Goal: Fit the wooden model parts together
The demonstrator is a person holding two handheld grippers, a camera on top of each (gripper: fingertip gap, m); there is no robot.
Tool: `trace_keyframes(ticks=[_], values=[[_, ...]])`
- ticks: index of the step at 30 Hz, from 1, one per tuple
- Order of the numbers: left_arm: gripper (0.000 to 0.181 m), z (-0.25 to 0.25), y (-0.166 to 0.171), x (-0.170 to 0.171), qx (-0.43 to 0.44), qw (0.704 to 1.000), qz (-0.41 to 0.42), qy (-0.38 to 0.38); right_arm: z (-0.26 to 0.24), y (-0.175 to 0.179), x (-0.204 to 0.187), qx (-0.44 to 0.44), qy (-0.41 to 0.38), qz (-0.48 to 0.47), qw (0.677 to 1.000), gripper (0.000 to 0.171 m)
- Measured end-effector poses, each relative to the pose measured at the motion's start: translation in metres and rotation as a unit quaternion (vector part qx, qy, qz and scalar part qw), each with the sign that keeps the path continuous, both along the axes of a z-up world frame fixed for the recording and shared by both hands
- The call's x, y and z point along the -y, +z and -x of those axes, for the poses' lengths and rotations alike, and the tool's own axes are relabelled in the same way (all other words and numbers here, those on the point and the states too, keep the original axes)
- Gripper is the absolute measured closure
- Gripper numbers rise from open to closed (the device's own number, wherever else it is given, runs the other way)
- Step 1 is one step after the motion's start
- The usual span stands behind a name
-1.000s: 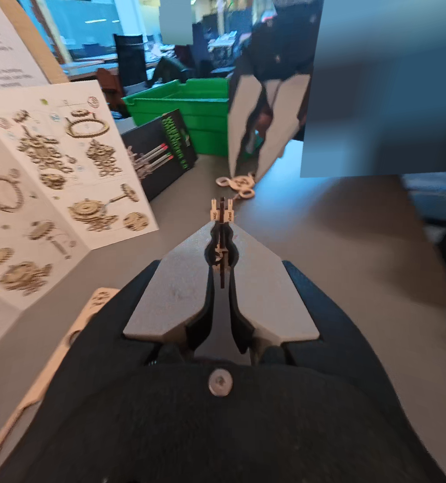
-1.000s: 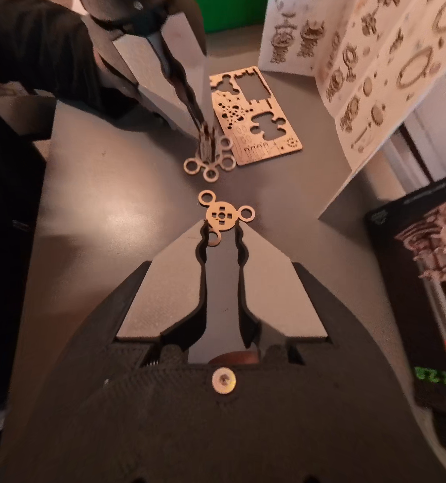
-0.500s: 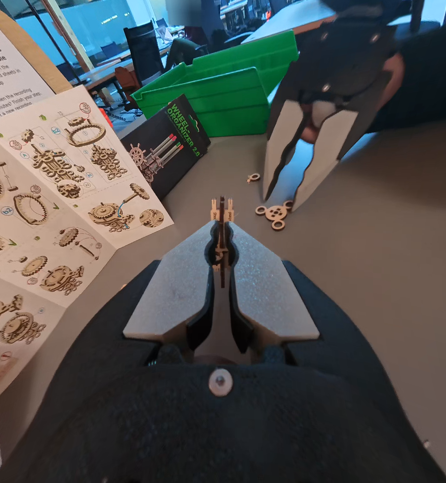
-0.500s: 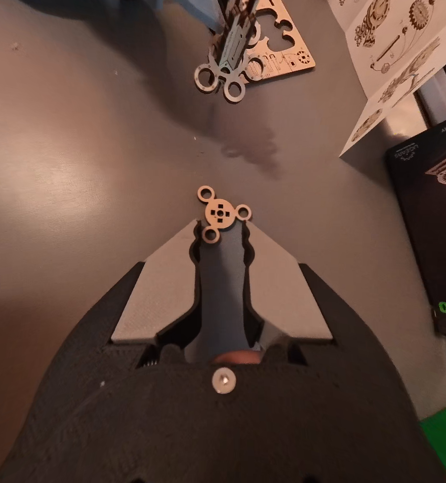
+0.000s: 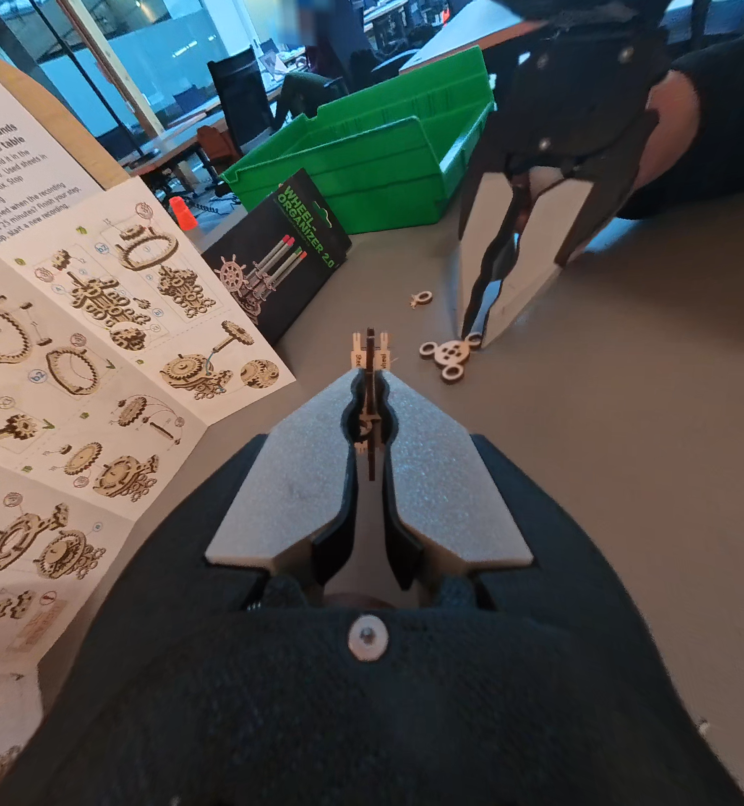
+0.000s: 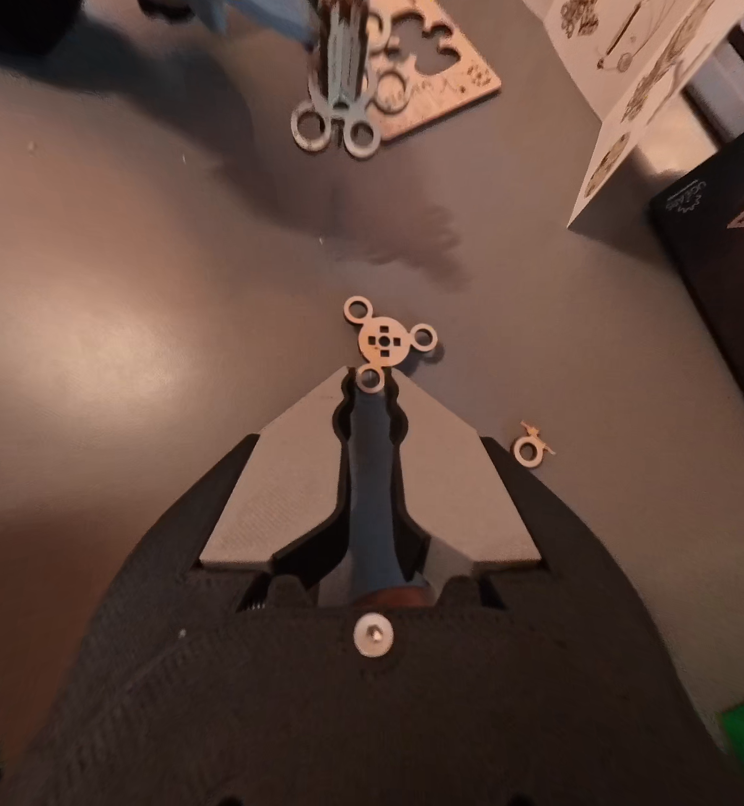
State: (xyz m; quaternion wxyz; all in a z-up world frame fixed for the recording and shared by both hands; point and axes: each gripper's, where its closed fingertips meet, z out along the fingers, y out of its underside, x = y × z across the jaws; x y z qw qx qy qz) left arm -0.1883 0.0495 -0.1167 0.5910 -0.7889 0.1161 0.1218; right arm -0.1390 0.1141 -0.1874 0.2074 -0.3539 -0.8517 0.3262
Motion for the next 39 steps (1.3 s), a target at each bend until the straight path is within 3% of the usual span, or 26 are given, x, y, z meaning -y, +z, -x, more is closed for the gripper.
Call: trace_keyframes(ticks=[3, 5, 9, 13, 19, 24, 27, 35, 39], values=[[0.181, 0.005, 0.003, 0.003, -0.038, 0.999, 0.003, 0.016, -0.002, 0.026, 0.011, 0.024, -0.016, 0.124, 0.992, 0.162], [0.181, 0.011, 0.004, 0.006, -0.093, 0.995, 0.013, 0.033, -0.004, 0.047, 0.016, 0.070, -0.036, 0.257, 0.963, 0.162], [0.180, 0.013, 0.004, 0.009, -0.181, 0.982, 0.031, 0.050, -0.007, 0.058, 0.017, 0.219, -0.088, 0.495, 0.836, 0.162], [0.180, 0.008, 0.001, 0.007, -0.200, 0.978, 0.039, 0.041, -0.007, 0.044, 0.014, 0.287, -0.146, 0.562, 0.762, 0.162], [0.181, 0.005, 0.000, 0.006, -0.199, 0.979, 0.039, 0.035, -0.006, 0.029, 0.005, 0.322, -0.218, 0.588, 0.709, 0.162], [0.181, 0.003, 0.003, 0.007, -0.197, 0.979, 0.034, 0.034, -0.001, 0.026, -0.018, 0.292, -0.263, 0.591, 0.705, 0.162], [0.181, 0.002, 0.000, 0.006, -0.202, 0.978, 0.038, 0.031, -0.002, 0.018, -0.024, 0.285, -0.280, 0.571, 0.717, 0.171], [0.181, 0.001, -0.006, 0.004, -0.201, 0.978, 0.047, 0.025, -0.007, 0.014, -0.023, 0.229, -0.246, 0.449, 0.828, 0.161], [0.181, 0.000, -0.008, 0.004, -0.204, 0.977, 0.050, 0.024, -0.011, 0.006, -0.025, 0.194, -0.218, 0.342, 0.893, 0.151]])
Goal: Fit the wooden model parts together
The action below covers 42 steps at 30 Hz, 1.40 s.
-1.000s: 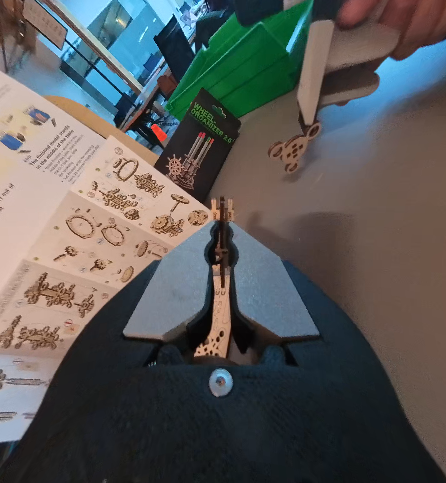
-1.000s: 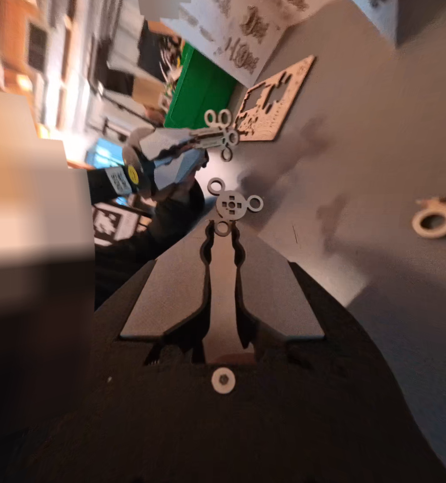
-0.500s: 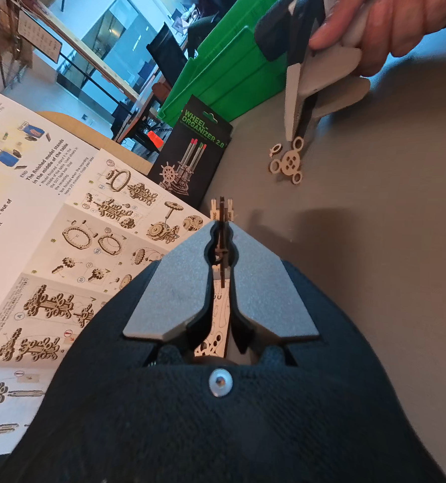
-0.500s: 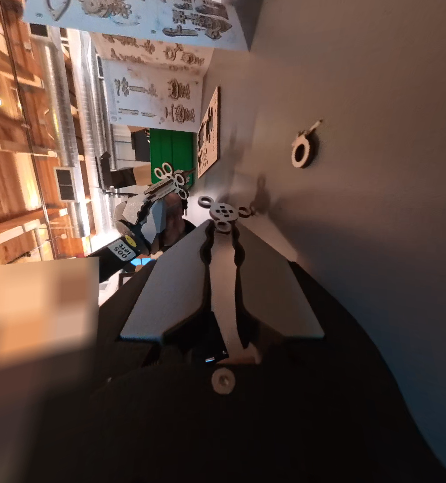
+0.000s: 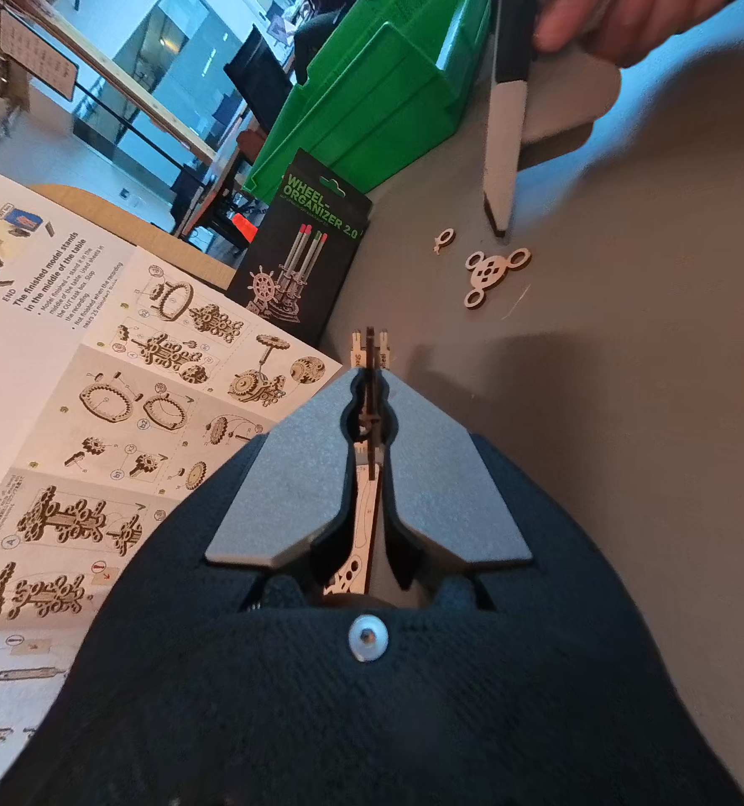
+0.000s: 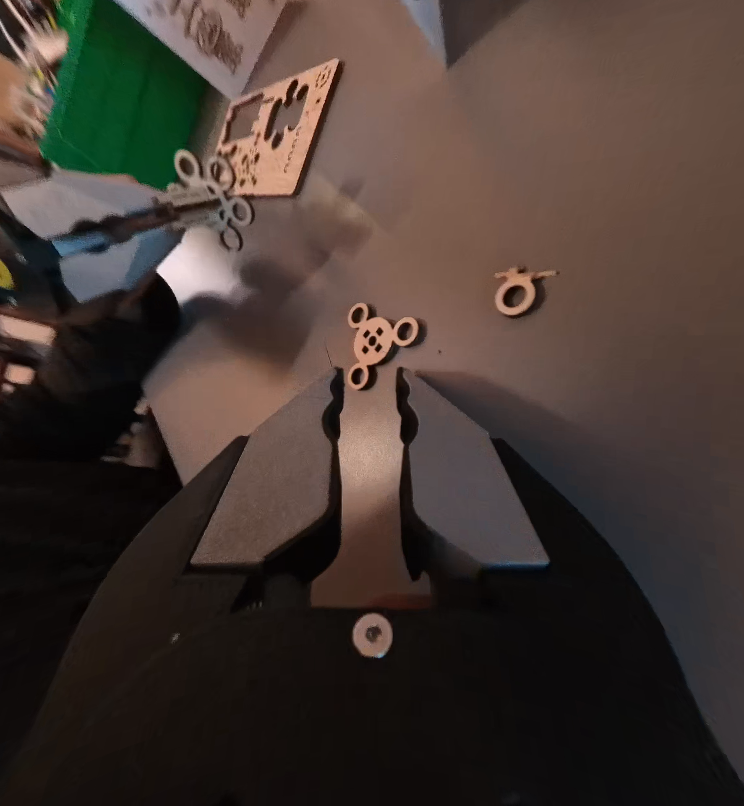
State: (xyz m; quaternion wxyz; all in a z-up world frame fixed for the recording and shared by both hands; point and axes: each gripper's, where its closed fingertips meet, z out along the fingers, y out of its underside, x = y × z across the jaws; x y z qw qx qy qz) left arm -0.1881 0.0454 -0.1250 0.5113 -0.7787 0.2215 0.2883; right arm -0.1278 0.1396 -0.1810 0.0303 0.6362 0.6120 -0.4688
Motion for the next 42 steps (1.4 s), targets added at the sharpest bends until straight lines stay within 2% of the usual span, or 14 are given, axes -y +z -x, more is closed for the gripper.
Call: trace_keyframes(ticks=[6, 9, 11, 15, 20, 23, 27, 31, 35, 37, 42], values=[[0.181, -0.001, -0.003, -0.001, -0.034, 0.999, 0.006, -0.001, 0.006, 0.022, 0.011, -0.084, 0.050, -0.065, 0.993, 0.146], [0.181, -0.004, -0.004, -0.002, -0.054, 0.999, 0.002, -0.006, 0.013, 0.036, 0.017, -0.112, 0.056, -0.040, 0.991, 0.146], [0.181, -0.004, 0.004, -0.002, -0.127, 0.992, -0.017, -0.003, 0.016, 0.048, 0.028, -0.129, 0.075, -0.001, 0.989, 0.144], [0.181, -0.025, 0.018, -0.005, -0.333, 0.942, -0.041, -0.018, 0.008, 0.073, 0.060, -0.145, 0.155, 0.110, 0.971, 0.144], [0.181, -0.054, 0.017, -0.014, -0.447, 0.891, -0.063, -0.053, 0.015, 0.081, 0.070, -0.140, 0.180, 0.190, 0.955, 0.145], [0.181, -0.064, 0.022, -0.016, -0.479, 0.871, -0.087, -0.060, 0.017, 0.076, 0.067, -0.137, 0.183, 0.208, 0.951, 0.146], [0.181, -0.072, 0.023, -0.021, -0.507, 0.852, -0.102, -0.076, 0.007, 0.082, 0.068, -0.126, 0.210, 0.260, 0.934, 0.140], [0.181, -0.073, 0.016, -0.029, -0.530, 0.838, -0.092, -0.092, 0.001, 0.080, 0.069, -0.118, 0.239, 0.254, 0.930, 0.135], [0.181, -0.073, 0.007, -0.039, -0.561, 0.816, -0.074, -0.119, -0.002, 0.073, 0.072, -0.109, 0.258, 0.248, 0.927, 0.143], [0.181, -0.074, 0.005, -0.047, -0.572, 0.806, -0.073, -0.130, 0.002, 0.068, 0.068, -0.120, 0.255, 0.225, 0.933, 0.156], [0.180, -0.063, 0.005, -0.067, -0.558, 0.818, -0.071, -0.120, 0.011, 0.068, 0.043, -0.161, 0.228, 0.202, 0.939, 0.157]])
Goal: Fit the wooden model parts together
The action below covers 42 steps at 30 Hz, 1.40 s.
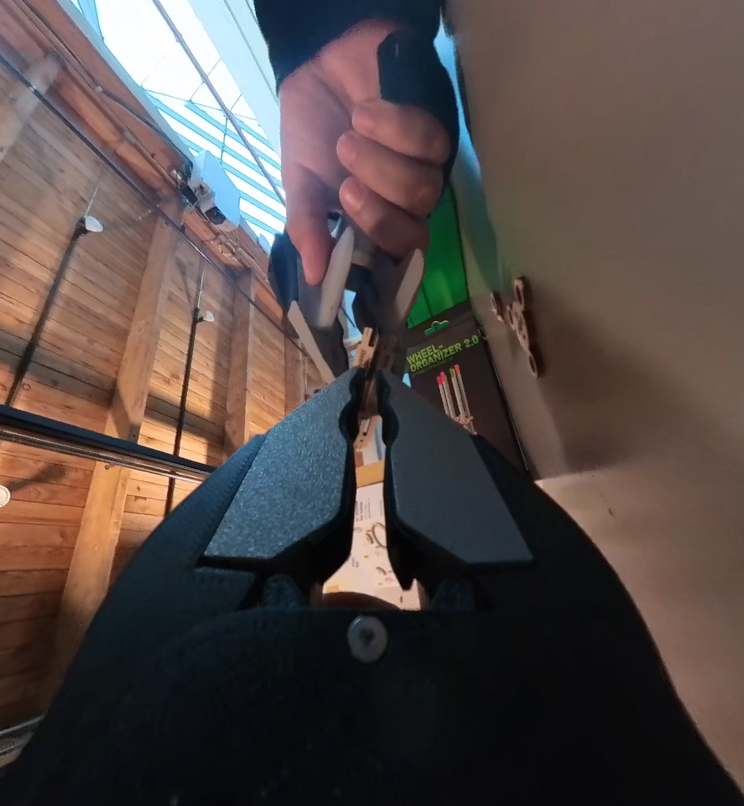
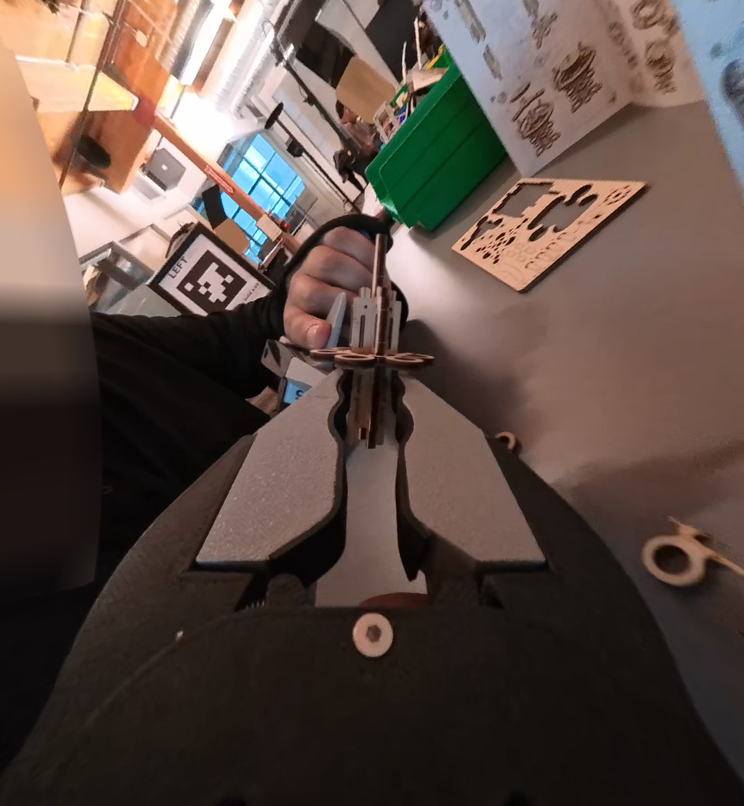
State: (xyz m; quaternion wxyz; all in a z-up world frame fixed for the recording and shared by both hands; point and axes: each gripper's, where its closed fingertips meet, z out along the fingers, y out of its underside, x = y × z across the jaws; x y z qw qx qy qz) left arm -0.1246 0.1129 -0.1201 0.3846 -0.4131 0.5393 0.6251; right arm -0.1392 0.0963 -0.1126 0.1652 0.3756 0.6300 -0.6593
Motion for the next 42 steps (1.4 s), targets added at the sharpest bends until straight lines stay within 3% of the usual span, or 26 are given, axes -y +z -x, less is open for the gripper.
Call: trace_keyframes(ticks=[4, 7, 9, 13, 17, 21, 25, 32, 36, 42], values=[[0.181, -0.003, -0.006, 0.004, 0.091, 0.995, 0.029, -0.006, 0.008, 0.004, -0.026, -0.025, -0.042, 0.013, 0.999, 0.157], [0.181, 0.002, -0.004, 0.012, 0.266, 0.962, 0.060, -0.003, 0.007, 0.014, -0.040, -0.044, -0.045, 0.047, 0.997, 0.158], [0.178, 0.013, 0.006, 0.011, 0.410, 0.909, 0.069, 0.014, 0.001, 0.021, -0.042, -0.063, -0.030, 0.064, 0.996, 0.157], [0.173, 0.029, 0.028, -0.001, 0.628, 0.772, 0.090, 0.016, -0.009, 0.031, -0.033, -0.095, 0.005, 0.078, 0.992, 0.157], [0.172, 0.037, 0.049, -0.011, 0.742, 0.662, 0.100, -0.026, -0.011, 0.030, -0.025, -0.097, 0.015, 0.077, 0.992, 0.157], [0.167, 0.027, 0.047, -0.015, 0.817, 0.552, 0.154, -0.062, -0.005, 0.027, -0.025, -0.102, -0.006, 0.063, 0.993, 0.157], [0.167, 0.032, 0.043, -0.019, 0.831, 0.531, 0.150, -0.067, 0.012, 0.016, -0.029, -0.130, -0.074, -0.018, 0.989, 0.157], [0.164, 0.042, 0.041, -0.022, 0.852, 0.500, 0.144, -0.057, 0.024, 0.005, -0.030, -0.237, -0.158, -0.208, 0.936, 0.157], [0.164, 0.040, 0.041, -0.023, 0.848, 0.505, 0.151, -0.061, 0.024, 0.003, -0.033, -0.268, -0.175, -0.247, 0.915, 0.157], [0.164, 0.033, 0.035, -0.023, 0.822, 0.538, 0.178, -0.047, 0.017, -0.004, -0.030, -0.231, -0.132, -0.208, 0.941, 0.157]])
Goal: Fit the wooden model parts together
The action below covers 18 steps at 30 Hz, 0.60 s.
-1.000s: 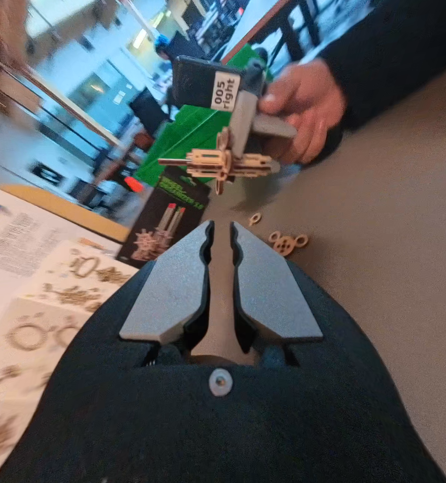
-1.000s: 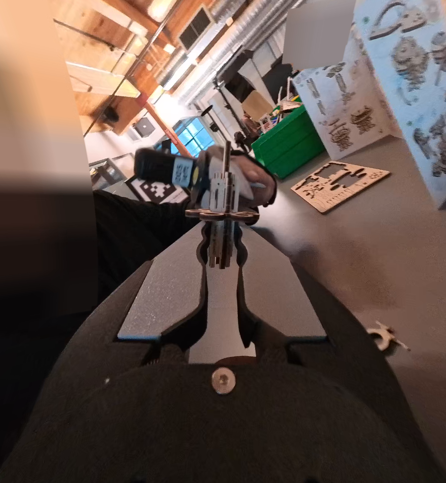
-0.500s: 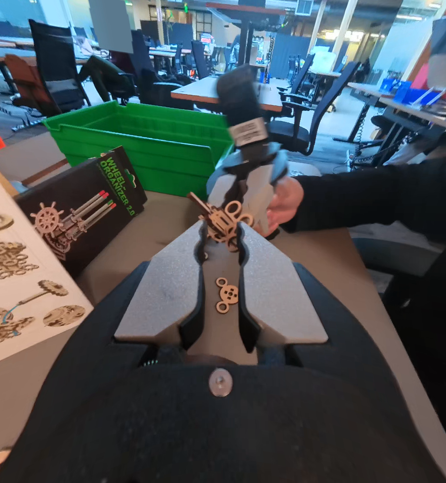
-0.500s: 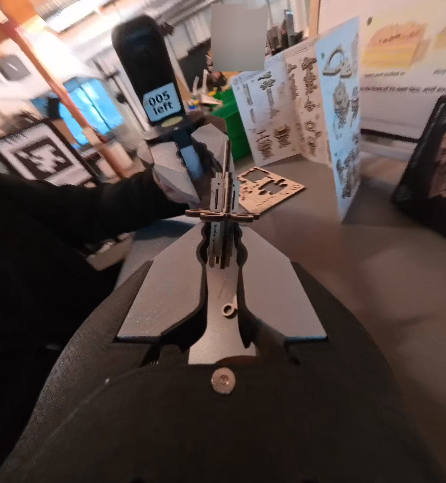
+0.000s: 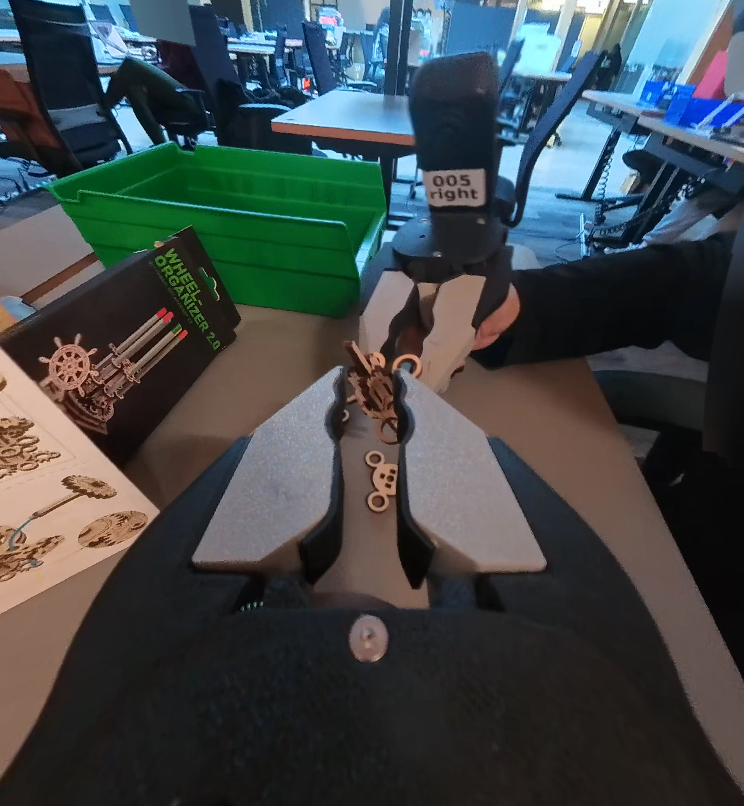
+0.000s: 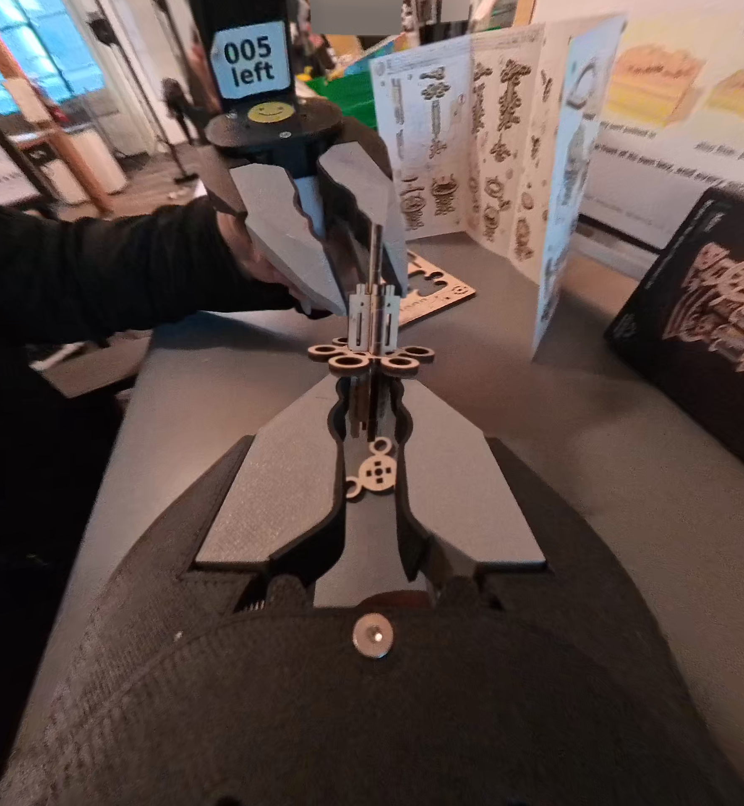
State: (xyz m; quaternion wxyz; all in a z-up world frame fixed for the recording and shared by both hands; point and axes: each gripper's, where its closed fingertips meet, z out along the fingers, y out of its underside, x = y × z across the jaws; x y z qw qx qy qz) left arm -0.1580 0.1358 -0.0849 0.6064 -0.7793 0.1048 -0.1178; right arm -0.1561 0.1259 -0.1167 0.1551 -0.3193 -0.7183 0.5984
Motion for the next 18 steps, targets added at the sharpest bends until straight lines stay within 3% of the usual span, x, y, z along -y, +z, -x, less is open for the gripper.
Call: trace_keyframes(ticks=[7, 11, 18], values=[[0.171, -0.013, 0.009, 0.010, -0.011, 0.999, -0.021, -0.040, -0.018, 0.010, 0.010, 0.018, 0.084, 0.064, 0.994, 0.157], [0.172, -0.016, 0.005, 0.013, -0.036, 0.998, -0.025, -0.039, -0.020, 0.006, 0.013, -0.002, 0.085, 0.030, 0.996, 0.158], [0.173, -0.019, -0.004, 0.017, -0.174, 0.984, -0.042, -0.021, -0.016, -0.007, 0.008, -0.018, 0.057, -0.049, 0.997, 0.146]])
